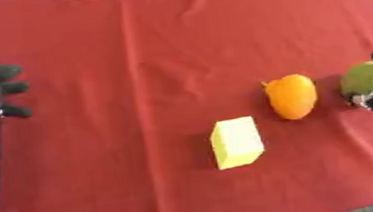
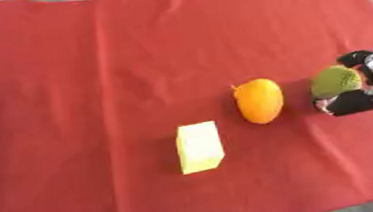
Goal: Pick up the objects with one hand, pass them to the other hand, and then place them into the box on the other side of the table.
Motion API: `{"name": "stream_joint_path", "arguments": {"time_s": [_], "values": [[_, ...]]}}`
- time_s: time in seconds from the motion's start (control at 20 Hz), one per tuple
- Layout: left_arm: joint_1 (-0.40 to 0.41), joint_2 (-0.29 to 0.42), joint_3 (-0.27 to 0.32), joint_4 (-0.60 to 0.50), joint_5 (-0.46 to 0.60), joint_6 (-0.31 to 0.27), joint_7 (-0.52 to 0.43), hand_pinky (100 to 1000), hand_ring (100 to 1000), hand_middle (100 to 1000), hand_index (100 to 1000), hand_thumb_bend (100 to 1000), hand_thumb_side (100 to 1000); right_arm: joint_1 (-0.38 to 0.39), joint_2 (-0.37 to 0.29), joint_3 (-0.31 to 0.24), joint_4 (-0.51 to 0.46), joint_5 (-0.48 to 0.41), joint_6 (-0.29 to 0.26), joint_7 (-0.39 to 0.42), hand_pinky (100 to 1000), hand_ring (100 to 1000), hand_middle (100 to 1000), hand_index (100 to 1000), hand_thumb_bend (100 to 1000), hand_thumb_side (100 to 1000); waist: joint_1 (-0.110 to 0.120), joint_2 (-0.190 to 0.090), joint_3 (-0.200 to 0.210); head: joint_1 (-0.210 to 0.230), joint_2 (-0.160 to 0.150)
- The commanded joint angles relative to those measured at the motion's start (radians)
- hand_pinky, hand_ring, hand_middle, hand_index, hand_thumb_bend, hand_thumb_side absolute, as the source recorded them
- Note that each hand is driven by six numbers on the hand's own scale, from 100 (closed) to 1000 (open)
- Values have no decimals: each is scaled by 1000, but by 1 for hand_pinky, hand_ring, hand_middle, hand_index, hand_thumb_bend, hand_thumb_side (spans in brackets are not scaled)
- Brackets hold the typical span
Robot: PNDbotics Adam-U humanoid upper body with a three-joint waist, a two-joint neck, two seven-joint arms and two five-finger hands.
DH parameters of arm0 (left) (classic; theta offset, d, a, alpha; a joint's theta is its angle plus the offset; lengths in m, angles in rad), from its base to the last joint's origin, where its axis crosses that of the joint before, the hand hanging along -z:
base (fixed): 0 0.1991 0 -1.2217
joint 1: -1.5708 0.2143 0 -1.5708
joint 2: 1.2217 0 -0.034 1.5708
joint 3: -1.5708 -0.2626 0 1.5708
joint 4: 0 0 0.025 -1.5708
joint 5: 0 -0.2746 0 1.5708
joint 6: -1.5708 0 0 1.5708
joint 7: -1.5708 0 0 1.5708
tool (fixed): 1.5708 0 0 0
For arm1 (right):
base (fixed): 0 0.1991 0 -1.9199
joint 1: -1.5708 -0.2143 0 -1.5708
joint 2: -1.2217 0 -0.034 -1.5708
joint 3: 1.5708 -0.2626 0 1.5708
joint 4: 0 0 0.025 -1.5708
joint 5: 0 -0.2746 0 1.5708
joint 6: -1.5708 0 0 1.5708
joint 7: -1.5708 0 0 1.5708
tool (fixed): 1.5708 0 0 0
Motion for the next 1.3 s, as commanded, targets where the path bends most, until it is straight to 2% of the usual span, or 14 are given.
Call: {"name": "stream_joint_path", "arguments": {"time_s": [0.05,0.3,0.6,0.85,1.3], "values": [[-9,17,2,-18,-7,-7,-1,638,780,780,763,100,568,3,-15,-20,-15,-9,107,-115,856,946,849,849,480,100,2,-15,0,-6,-15],[-7,18,-1,-18,-15,-7,-1,638,781,780,762,100,568,4,-11,-34,-15,-29,117,-182,832,945,847,845,469,100,4,-10,0,-7,-16],[-4,20,-3,-18,-24,-6,-1,638,781,780,762,100,568,10,-9,-49,-15,-57,98,-263,792,944,845,838,477,100,6,-5,-4,-3,-13],[-3,21,-6,-18,-29,-4,-1,638,782,781,762,100,568,21,-8,-60,-15,-84,88,-310,795,943,846,841,479,100,6,-3,-10,0,-9],[-6,21,-8,-18,-32,-8,-2,638,782,783,759,100,567,34,1,-76,-15,-111,153,-368,811,934,847,846,487,100,7,4,-10,-4,-16]]}}
